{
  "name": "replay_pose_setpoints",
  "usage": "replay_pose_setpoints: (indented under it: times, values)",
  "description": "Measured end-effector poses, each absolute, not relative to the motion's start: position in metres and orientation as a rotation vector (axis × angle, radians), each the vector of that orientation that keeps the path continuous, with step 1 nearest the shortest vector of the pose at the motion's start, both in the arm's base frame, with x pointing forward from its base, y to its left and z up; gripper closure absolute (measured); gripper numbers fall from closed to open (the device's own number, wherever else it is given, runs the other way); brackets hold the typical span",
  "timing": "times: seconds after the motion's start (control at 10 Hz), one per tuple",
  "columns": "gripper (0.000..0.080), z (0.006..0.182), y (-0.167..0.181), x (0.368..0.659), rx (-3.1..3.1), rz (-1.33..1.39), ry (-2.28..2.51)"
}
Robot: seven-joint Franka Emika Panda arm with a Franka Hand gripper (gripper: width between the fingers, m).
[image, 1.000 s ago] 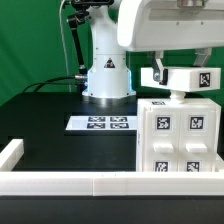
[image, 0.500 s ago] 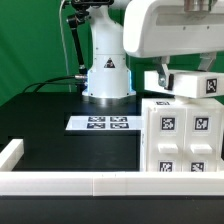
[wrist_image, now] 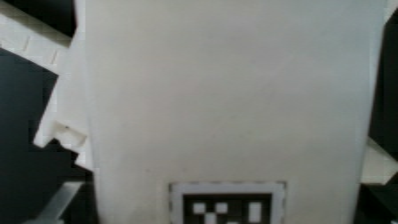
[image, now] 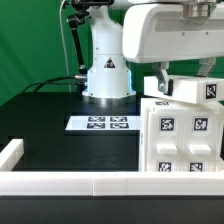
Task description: Assemble cabinet
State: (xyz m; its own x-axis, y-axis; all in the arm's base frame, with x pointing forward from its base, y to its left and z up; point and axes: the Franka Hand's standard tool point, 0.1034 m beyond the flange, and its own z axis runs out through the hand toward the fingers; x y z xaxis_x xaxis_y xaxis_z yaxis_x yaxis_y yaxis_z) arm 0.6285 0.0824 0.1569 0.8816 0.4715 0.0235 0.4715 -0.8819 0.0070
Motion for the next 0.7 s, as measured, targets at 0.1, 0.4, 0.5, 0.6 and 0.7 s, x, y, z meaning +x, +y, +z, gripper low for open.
replay_pose_setpoints:
  times: [0.1, 0.4, 0.5, 0.6, 0.7]
  values:
    - [0.0239, 0.1569, 0.0824, 0.6285, 3.046, 0.039, 0.763]
    - [0.0239, 0.1569, 0.0823, 0.6285, 3.046, 0.039, 0.763]
    - [0.0239, 0.1569, 0.0824, 0.6285, 3.046, 0.039, 0.763]
    - [0.0239, 0.1569, 0.0824, 0.6285, 3.047, 0.039, 0.759]
    - [0.0239, 0.1568, 0.0824, 0.6285, 3.058, 0.039, 0.717]
